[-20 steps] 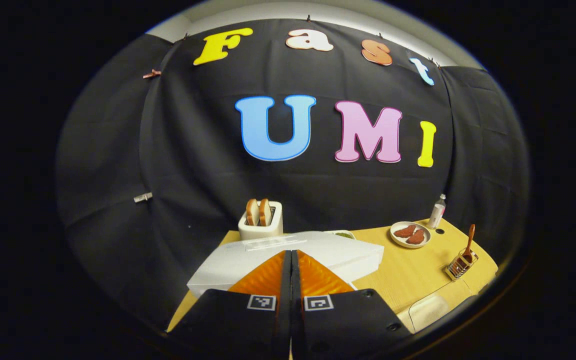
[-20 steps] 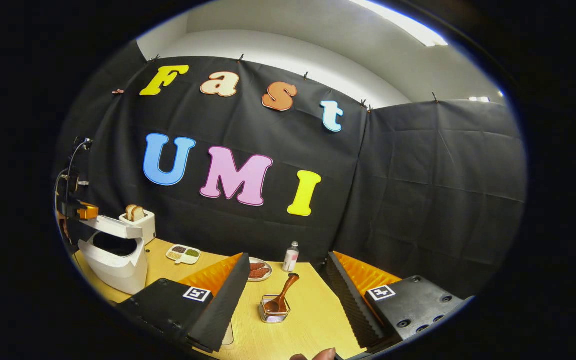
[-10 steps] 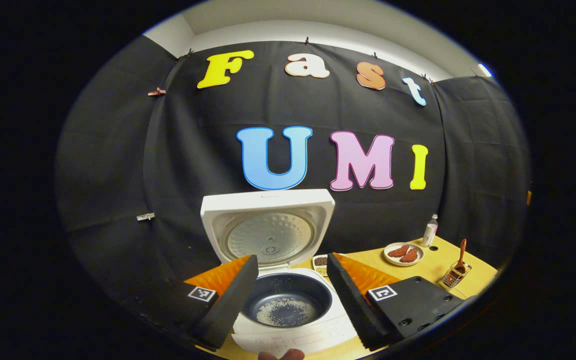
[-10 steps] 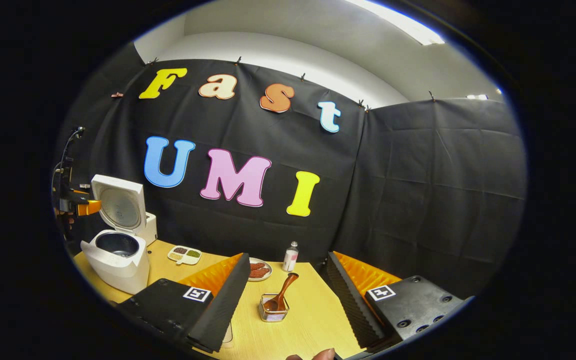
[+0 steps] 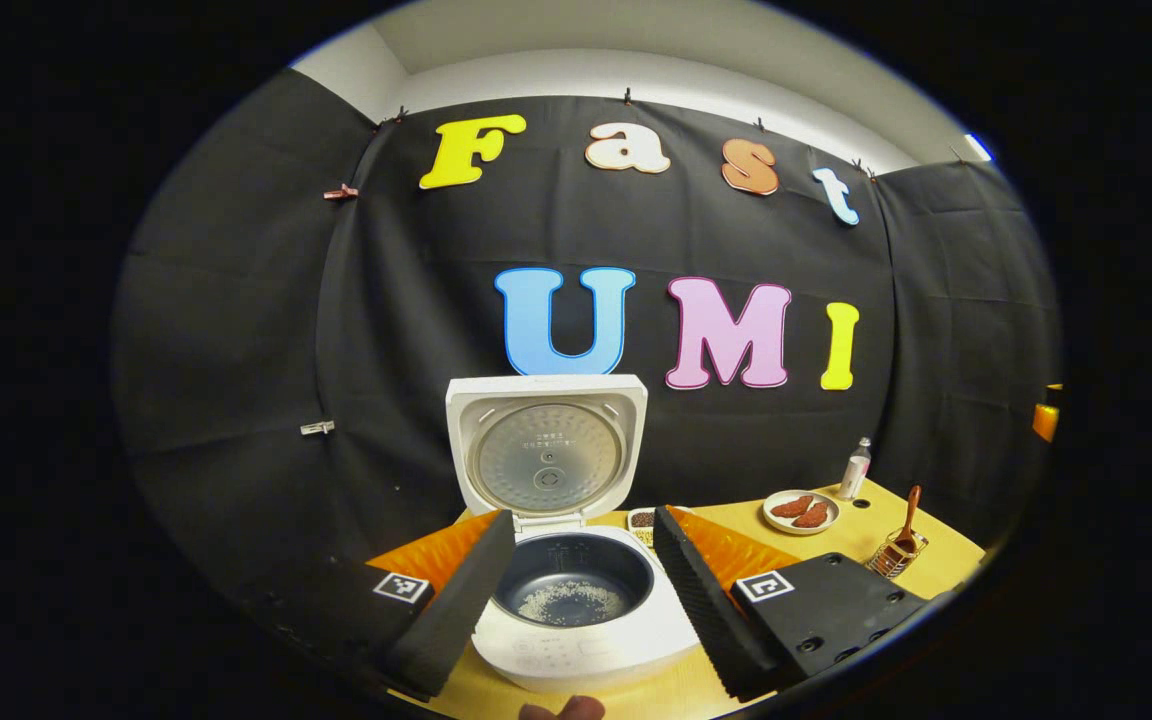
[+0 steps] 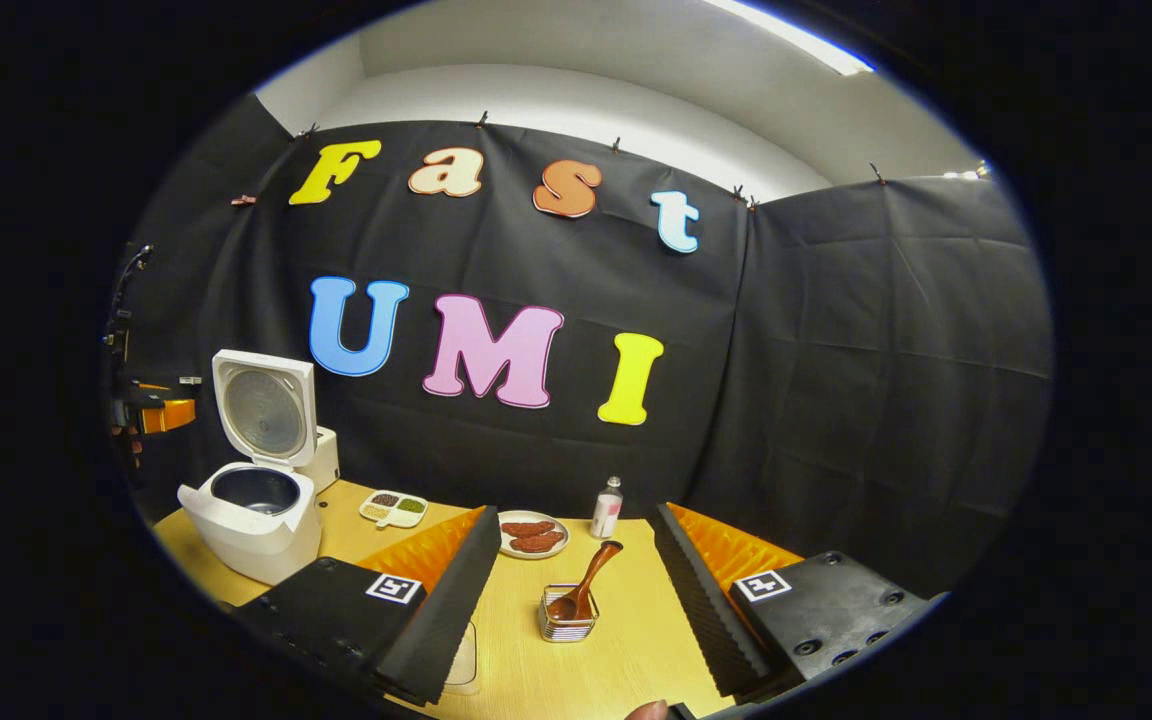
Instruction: Close the left gripper, press the button to open the rice cooker; take a wooden spoon from the chopstick holder with the right hand, scoop a spoonful of rice and pour it into the rice cooker, then put the wooden spoon back into the chopstick holder.
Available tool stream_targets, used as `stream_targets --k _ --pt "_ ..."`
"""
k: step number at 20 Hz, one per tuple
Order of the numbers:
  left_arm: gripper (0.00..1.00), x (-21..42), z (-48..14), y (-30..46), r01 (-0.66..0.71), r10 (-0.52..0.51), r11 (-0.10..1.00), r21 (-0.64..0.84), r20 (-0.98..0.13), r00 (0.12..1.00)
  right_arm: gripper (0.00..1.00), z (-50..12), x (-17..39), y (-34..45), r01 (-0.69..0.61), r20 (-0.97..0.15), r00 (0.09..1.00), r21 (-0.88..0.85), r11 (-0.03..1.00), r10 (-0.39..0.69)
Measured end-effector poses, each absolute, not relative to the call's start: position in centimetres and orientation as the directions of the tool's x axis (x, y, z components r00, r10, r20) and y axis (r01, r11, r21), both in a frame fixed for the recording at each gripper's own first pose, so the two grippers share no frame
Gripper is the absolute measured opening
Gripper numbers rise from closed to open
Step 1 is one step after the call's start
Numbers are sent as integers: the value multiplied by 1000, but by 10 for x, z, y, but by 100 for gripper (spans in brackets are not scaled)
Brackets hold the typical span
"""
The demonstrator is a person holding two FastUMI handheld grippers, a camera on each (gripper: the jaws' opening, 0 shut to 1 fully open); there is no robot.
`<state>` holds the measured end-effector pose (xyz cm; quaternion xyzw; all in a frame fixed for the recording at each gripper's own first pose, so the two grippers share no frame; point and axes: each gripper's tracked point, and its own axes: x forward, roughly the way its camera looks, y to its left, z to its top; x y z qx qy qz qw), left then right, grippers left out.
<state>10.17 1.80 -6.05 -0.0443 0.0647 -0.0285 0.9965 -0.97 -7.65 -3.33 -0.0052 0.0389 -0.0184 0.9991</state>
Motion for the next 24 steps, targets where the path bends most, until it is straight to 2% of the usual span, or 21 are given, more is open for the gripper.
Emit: stream_targets --k 10,16,18,19,21,22,24 --pt "95 57 -59 -39 57 -79 990 -131 -174 982 98 -133 53 -102 -88 -244 965 54 995 99" --pt "95 41 -73 -63 -10 -17 993 -116 -236 972 98 -205 112 -119 -120 -342 922 194 974 181" --pt "95 40 -79 -71 -32 2 993 -111 -258 966 93 -231 129 -119 -142 -377 897 250 958 231" --pt "95 39 -81 -75 -44 14 993 -108 -265 964 82 -245 137 -118 -148 -395 883 277 950 253" --pt "95 40 -85 -84 -65 35 993 -99 -279 960 70 -273 151 -119 -148 -439 854 309 940 278" --pt "96 41 -88 -89 -73 43 993 -97 -284 958 57 -288 159 -119 -146 -456 842 322 935 288" --pt "96 42 -92 -98 -92 59 991 -98 -296 953 56 -311 171 -118 -139 -480 823 347 927 303"
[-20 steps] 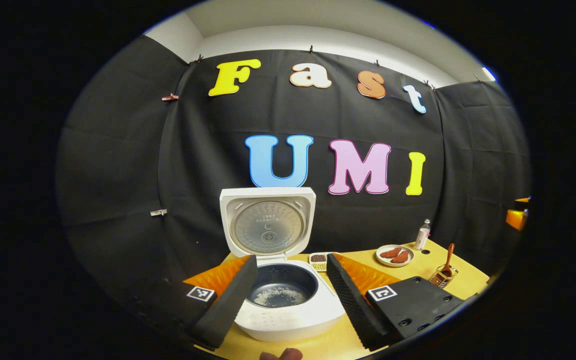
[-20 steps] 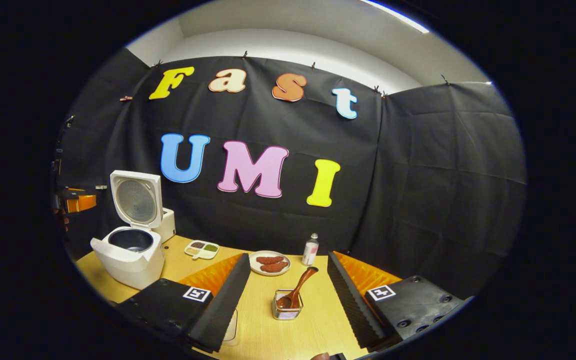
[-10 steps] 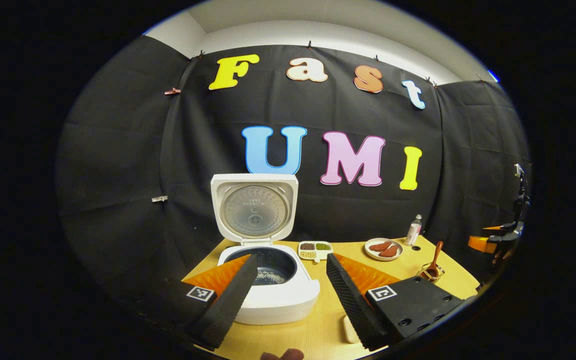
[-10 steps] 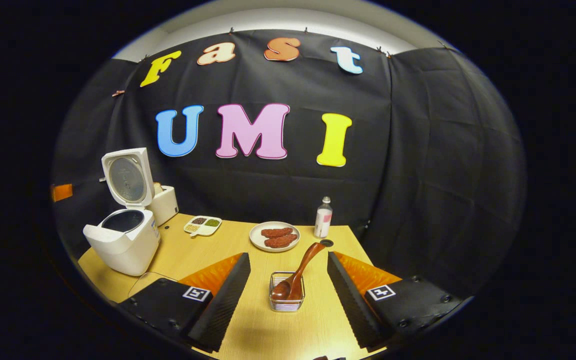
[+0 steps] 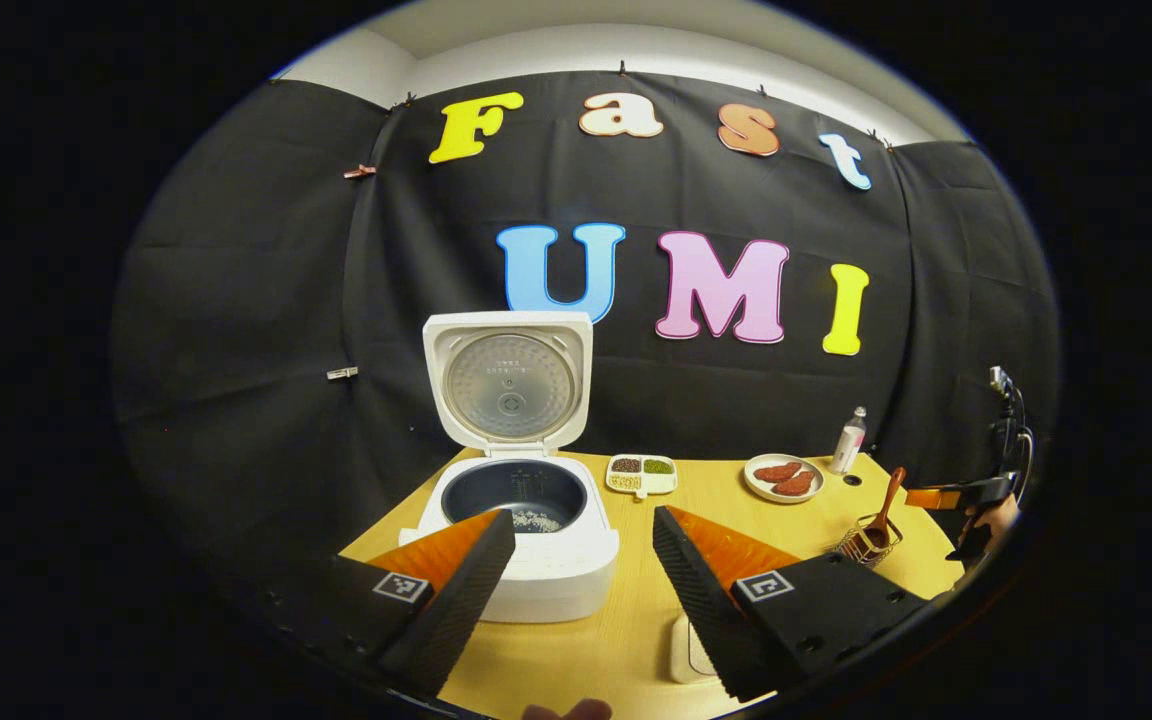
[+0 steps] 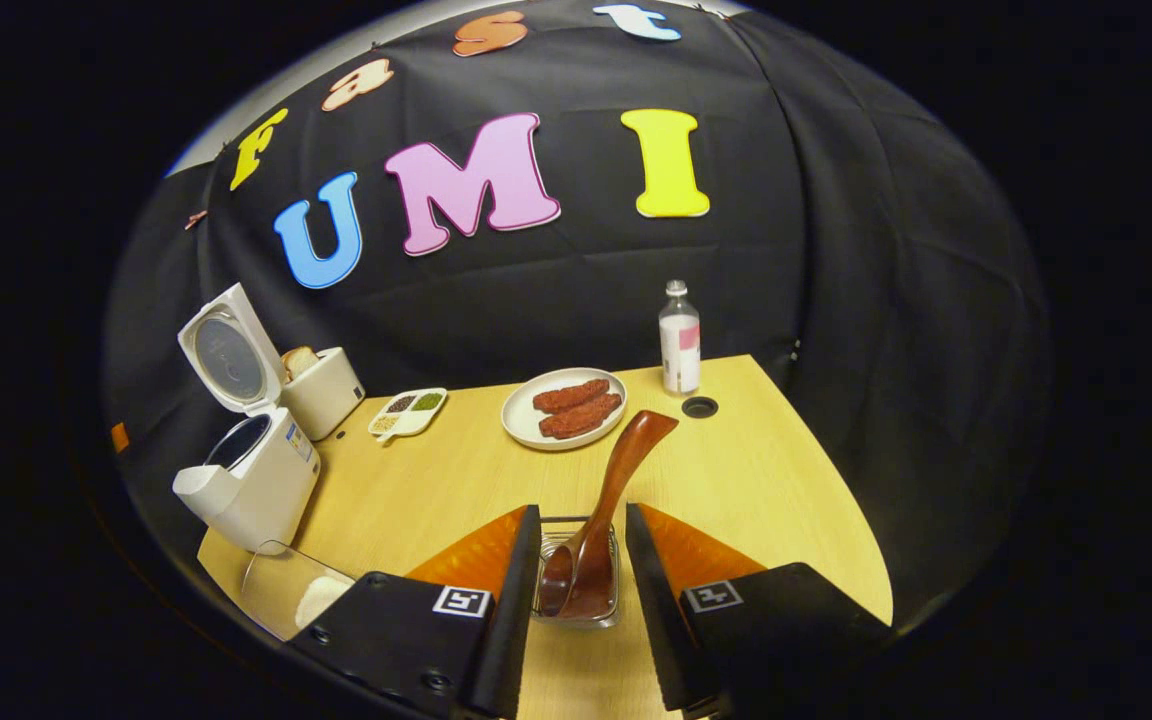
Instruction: Close the left gripper, press the button to open the rice cooker; take a wooden spoon from the chopstick holder with the right hand, scoop a spoonful of rice and pour it into the rice cooker, then put the wooden spoon back into the chopstick holder.
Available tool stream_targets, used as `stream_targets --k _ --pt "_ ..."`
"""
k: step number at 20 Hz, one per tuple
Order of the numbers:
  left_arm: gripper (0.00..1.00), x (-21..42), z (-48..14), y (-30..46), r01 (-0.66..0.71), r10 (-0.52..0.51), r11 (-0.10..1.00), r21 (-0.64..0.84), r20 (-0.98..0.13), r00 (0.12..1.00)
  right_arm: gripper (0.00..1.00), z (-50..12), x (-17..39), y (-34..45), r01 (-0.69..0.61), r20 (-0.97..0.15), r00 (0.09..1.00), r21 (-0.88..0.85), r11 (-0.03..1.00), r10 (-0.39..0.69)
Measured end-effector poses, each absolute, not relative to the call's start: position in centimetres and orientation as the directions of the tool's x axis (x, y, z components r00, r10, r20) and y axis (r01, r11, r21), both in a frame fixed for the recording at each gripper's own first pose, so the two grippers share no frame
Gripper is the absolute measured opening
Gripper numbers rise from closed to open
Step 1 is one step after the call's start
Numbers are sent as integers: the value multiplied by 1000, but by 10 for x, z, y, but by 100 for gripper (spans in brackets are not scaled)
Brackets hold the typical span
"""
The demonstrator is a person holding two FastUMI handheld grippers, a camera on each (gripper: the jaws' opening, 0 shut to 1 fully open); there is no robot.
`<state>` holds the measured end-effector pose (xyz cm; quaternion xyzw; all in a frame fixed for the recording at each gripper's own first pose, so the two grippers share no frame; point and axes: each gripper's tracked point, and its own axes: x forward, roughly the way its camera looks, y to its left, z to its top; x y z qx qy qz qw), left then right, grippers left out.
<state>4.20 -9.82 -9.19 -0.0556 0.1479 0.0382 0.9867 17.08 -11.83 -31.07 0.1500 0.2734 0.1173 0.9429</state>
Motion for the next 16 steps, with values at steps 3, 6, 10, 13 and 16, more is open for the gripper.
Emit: stream_targets --k 3,6,10,13,16 --pt "96 43 -100 -111 -118 80 988 -103 -316 946 55 -335 187 -115 -135 -502 801 378 916 325" --pt "95 40 -109 -120 -135 96 986 -96 -337 937 47 -349 199 -109 -147 -499 793 400 905 349" --pt "95 34 -120 -122 -155 117 985 -76 -365 924 55 -361 210 -101 -146 -493 788 430 891 368" --pt "96 27 -124 -118 -165 131 984 -59 -378 917 31 -365 212 -101 -149 -483 800 415 898 356" --pt "96 24 -127 -114 -170 138 984 -51 -385 912 24 -360 208 -102 -166 -463 806 420 892 368"
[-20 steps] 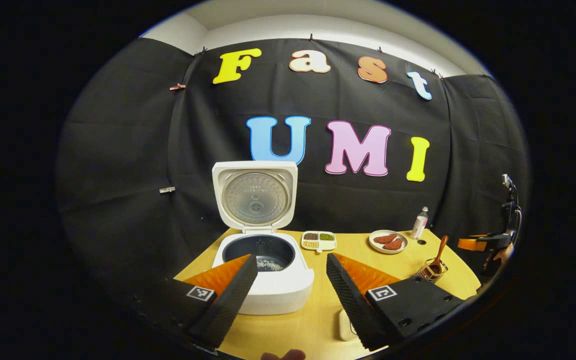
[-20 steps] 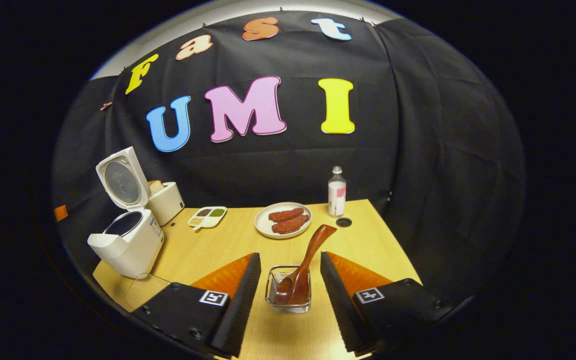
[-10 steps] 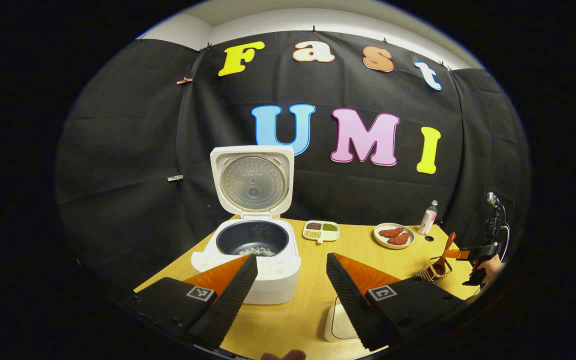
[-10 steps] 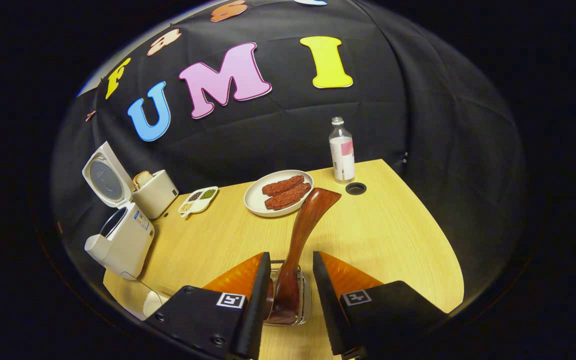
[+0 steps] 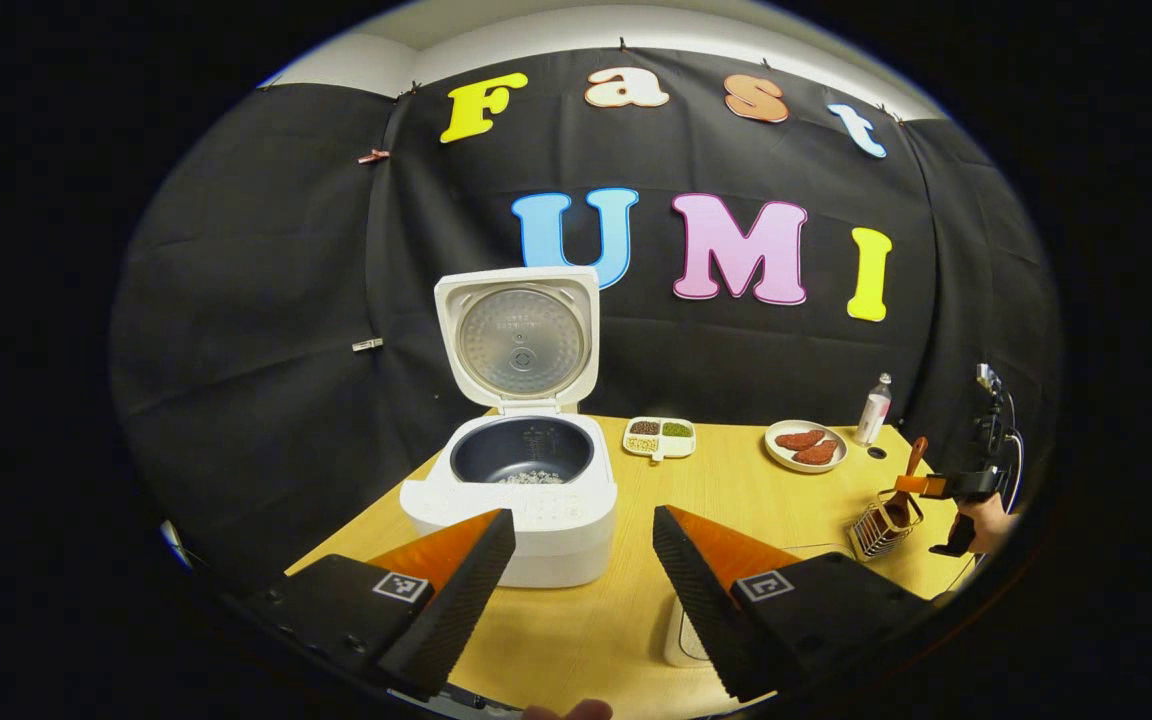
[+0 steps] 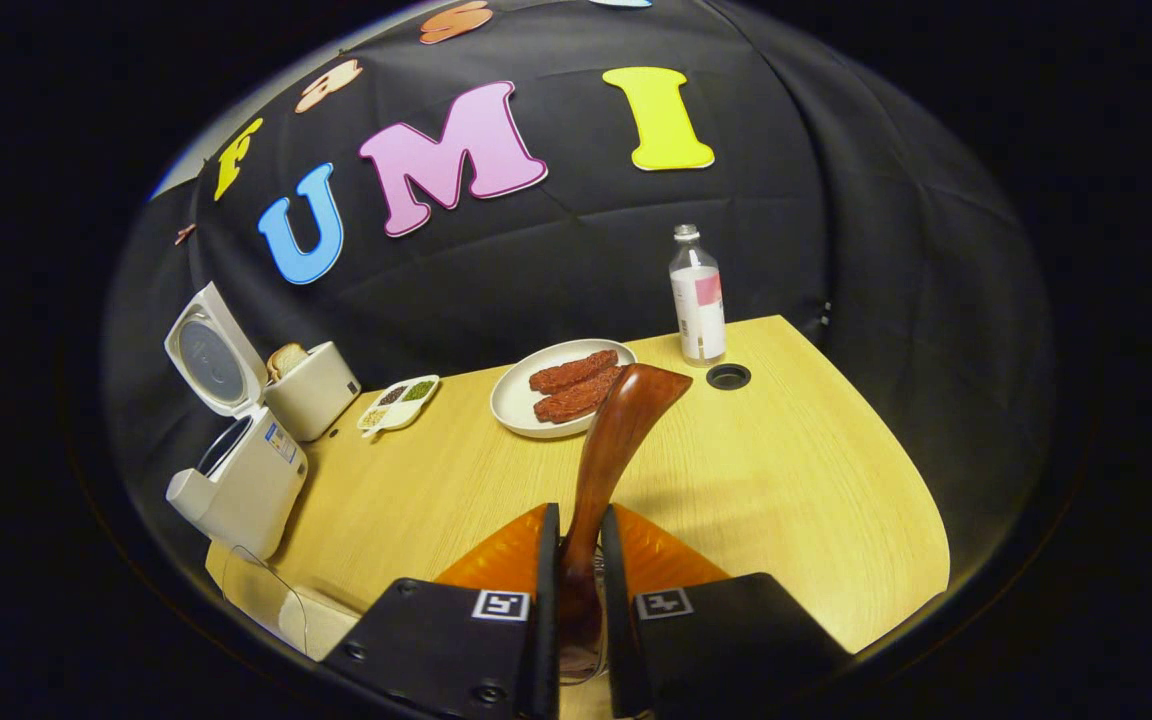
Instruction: Close the left gripper, press the button to open the rice cooker; take a wooden spoon from the chopstick holder with the right hand, scoop a spoonful of rice and pour it into the rice cooker, then put the wooden spoon back into the chopstick holder.
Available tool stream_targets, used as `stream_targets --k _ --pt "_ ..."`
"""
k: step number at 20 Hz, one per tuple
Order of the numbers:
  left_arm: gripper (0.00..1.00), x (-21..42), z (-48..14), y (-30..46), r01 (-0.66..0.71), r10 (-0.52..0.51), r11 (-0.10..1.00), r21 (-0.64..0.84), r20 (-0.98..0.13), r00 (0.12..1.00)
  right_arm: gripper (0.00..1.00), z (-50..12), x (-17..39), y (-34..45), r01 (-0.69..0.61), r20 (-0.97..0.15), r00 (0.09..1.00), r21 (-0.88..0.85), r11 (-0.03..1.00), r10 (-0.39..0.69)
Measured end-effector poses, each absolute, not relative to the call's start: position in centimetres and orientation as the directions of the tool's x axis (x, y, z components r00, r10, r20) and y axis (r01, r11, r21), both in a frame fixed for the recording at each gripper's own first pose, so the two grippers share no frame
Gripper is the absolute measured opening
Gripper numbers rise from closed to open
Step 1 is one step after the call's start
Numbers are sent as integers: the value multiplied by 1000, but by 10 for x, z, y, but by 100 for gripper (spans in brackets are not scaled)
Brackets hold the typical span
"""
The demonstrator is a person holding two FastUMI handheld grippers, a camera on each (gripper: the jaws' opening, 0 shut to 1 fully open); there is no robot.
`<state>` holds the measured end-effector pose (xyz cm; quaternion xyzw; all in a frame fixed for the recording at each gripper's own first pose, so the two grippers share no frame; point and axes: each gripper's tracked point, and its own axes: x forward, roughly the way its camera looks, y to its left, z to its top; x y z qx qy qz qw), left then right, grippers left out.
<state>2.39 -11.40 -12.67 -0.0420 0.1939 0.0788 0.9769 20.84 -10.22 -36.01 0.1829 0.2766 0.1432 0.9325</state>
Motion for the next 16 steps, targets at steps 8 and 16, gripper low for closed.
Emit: stream_targets --k 8,16 --pt "95 18 -127 -113 -150 123 988 -39 -389 913 15 -344 197 -100 -160 -424 837 416 895 346" --pt "95 14 -121 -104 -121 88 990 -68 -366 926 9 -297 189 -129 -81 -375 877 503 860 302"
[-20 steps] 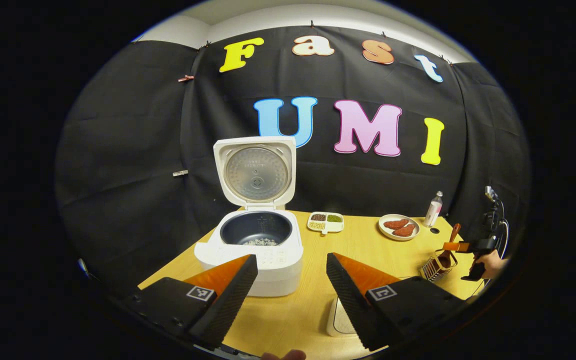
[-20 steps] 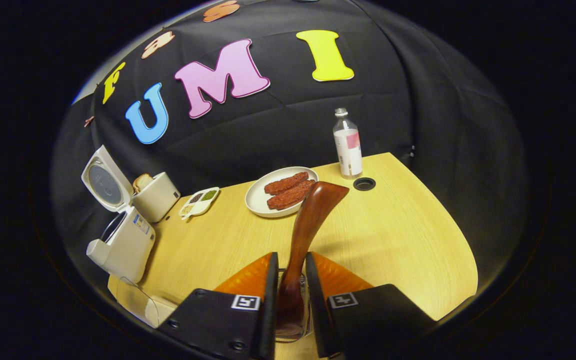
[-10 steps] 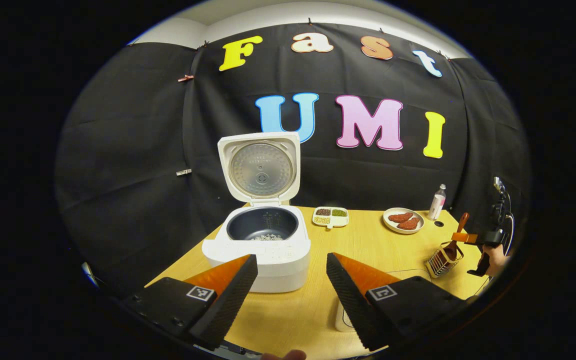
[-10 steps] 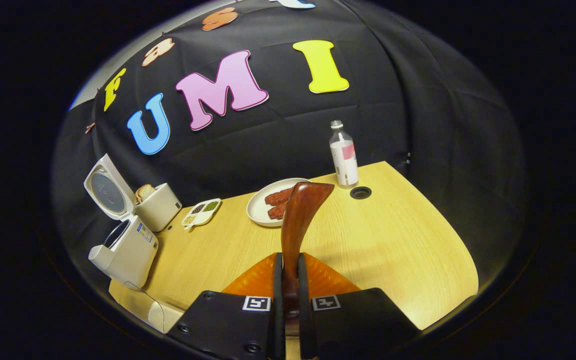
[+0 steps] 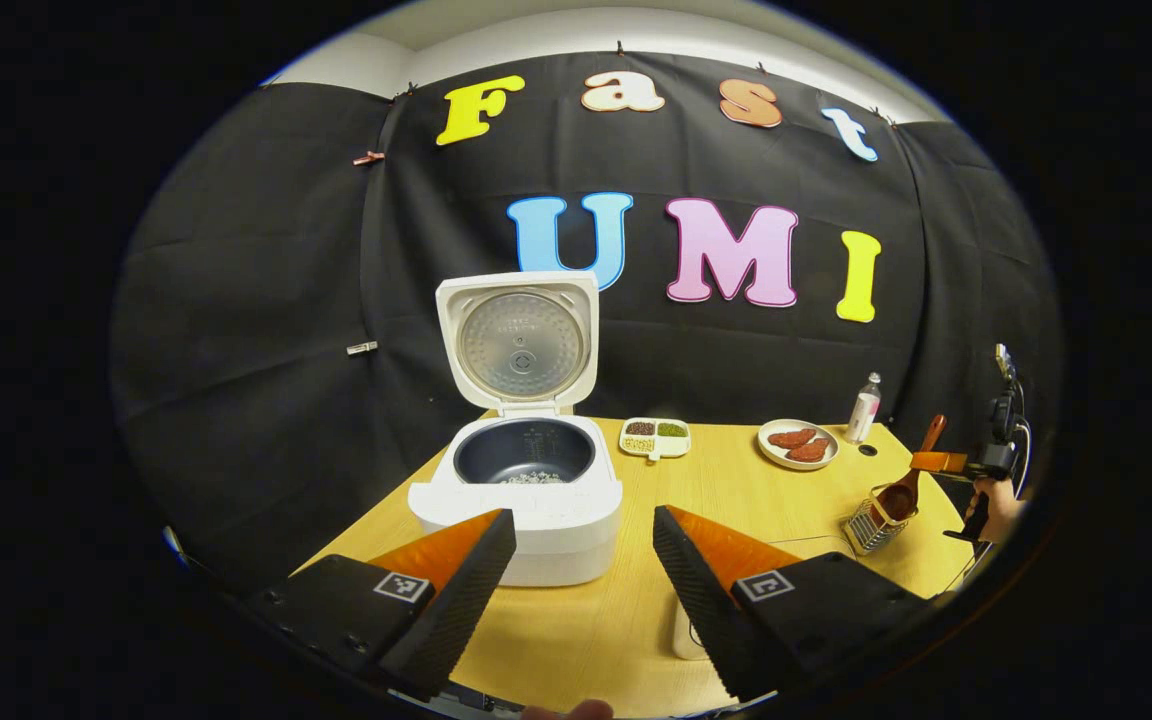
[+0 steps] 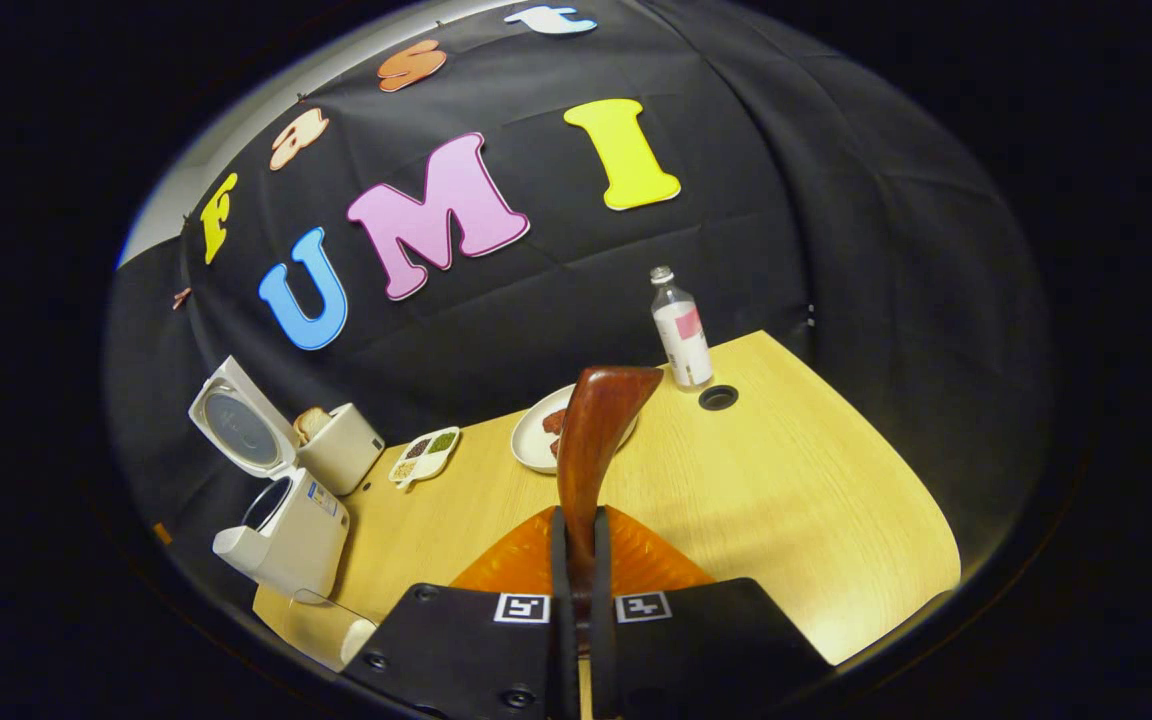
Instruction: Close the left gripper, press the button to open the rice cooker; take a wooden spoon from the chopstick holder with the right hand, scoop a spoonful of rice and pour it into the rice cooker, then put the wooden spoon back into the chopstick holder.
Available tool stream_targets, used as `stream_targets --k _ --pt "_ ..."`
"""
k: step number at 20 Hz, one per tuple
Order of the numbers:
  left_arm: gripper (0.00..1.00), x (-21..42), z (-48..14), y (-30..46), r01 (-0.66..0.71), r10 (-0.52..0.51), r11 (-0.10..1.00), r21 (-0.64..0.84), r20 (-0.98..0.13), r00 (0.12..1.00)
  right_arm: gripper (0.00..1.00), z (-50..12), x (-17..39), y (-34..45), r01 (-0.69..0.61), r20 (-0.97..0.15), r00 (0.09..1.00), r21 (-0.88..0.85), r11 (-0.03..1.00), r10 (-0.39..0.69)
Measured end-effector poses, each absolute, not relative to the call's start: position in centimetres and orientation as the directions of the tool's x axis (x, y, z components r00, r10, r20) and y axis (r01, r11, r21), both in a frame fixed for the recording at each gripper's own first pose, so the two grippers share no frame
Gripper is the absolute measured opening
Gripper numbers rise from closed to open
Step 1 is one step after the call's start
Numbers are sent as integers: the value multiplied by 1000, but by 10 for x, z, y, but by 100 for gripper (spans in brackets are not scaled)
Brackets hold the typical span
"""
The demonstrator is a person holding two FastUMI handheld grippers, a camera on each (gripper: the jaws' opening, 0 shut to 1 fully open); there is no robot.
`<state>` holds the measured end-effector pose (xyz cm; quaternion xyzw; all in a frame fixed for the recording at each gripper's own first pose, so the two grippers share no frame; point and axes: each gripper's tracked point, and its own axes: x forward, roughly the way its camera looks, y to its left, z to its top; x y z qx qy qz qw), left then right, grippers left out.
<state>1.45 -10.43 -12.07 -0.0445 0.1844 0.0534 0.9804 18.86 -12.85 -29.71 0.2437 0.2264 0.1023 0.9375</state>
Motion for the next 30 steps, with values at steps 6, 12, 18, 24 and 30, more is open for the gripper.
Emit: stream_targets --k 6,12,18,24,30 --pt "95 26 -107 -94 -65 37 995 -76 -326 945 9 -217 177 -137 -77 -311 923 425 902 226" --pt "95 34 -100 -93 43 -62 997 -71 -285 957 9 -139 138 -123 -77 -222 957 434 898 189" --pt "95 29 -104 -77 93 -112 992 -84 -261 959 9 -113 92 -59 -126 -206 949 448 885 239" --pt "95 31 -115 -52 93 -121 989 -114 -267 956 9 -139 59 38 -188 -271 909 414 891 318" --pt "95 36 -113 -40 135 -149 988 -74 -247 957 9 -207 37 87 -221 -414 857 241 945 307"
